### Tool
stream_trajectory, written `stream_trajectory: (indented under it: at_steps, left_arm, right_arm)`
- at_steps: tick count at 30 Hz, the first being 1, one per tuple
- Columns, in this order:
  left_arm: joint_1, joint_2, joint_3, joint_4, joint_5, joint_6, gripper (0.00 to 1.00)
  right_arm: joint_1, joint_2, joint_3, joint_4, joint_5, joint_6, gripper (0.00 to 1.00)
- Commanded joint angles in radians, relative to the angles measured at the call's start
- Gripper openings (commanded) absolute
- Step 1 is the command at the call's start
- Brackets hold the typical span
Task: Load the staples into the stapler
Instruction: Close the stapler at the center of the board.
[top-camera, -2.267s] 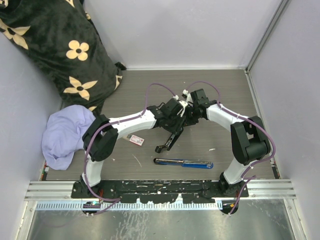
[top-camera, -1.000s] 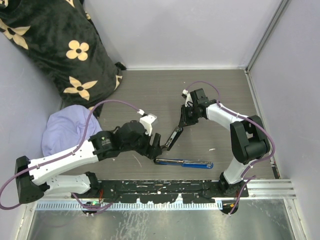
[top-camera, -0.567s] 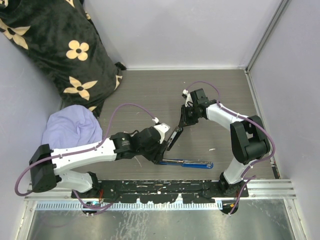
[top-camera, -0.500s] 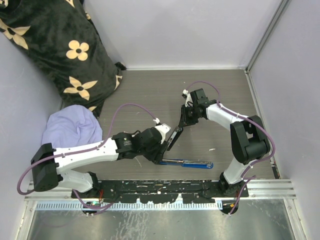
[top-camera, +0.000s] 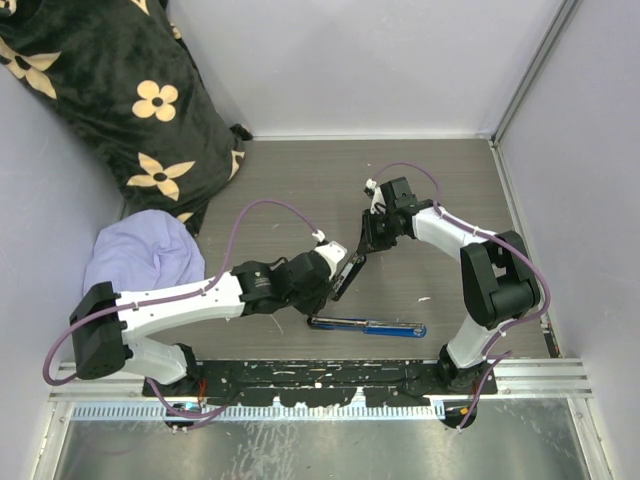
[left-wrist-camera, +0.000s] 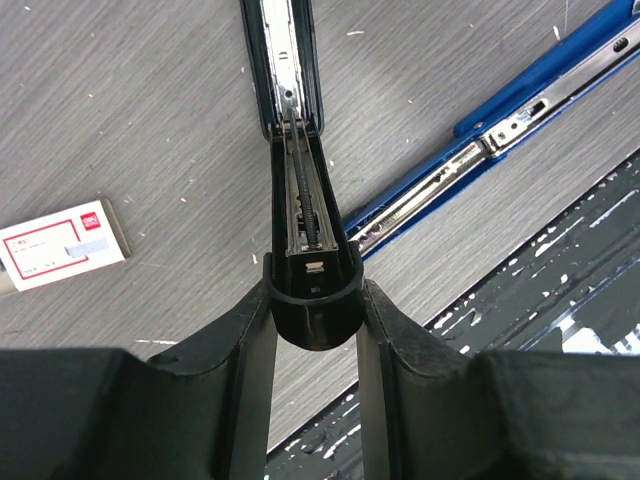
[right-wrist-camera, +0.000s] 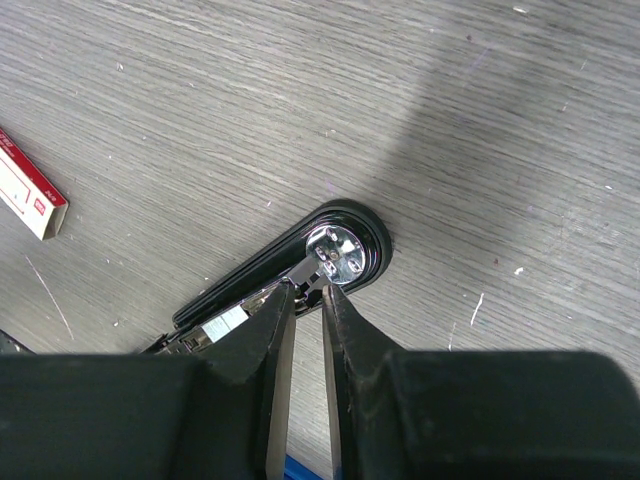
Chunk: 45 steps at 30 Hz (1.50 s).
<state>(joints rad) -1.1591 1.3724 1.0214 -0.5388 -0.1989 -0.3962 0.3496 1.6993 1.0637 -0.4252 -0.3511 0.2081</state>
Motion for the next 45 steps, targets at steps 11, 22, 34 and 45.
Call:
stream_trajectory:
  at_steps: [11, 22, 34, 45]
  left_arm:
    - [0.002, 0.07, 0.175, -0.054, -0.019, 0.134, 0.06]
    - [0.023, 0.144, 0.209, -0.034, 0.01, 0.161, 0.07]
    - [0.035, 0.292, 0.309, -0.024, 0.008, 0.217, 0.08]
    - [0.049, 0.353, 0.304, 0.03, -0.032, 0.242, 0.28]
  right_arm:
    - [0.012, -0.096, -0.044, -0.092, 0.062, -0.006, 0.61]
    - [0.012, -0.212, -0.058, -0.074, 0.066, 0.041, 0.66]
    - [0.012, -0.186, -0.151, 0.006, 0.053, 0.065, 0.55]
    - [0.011, -0.163, -0.207, 0.086, 0.034, 0.1, 0.52]
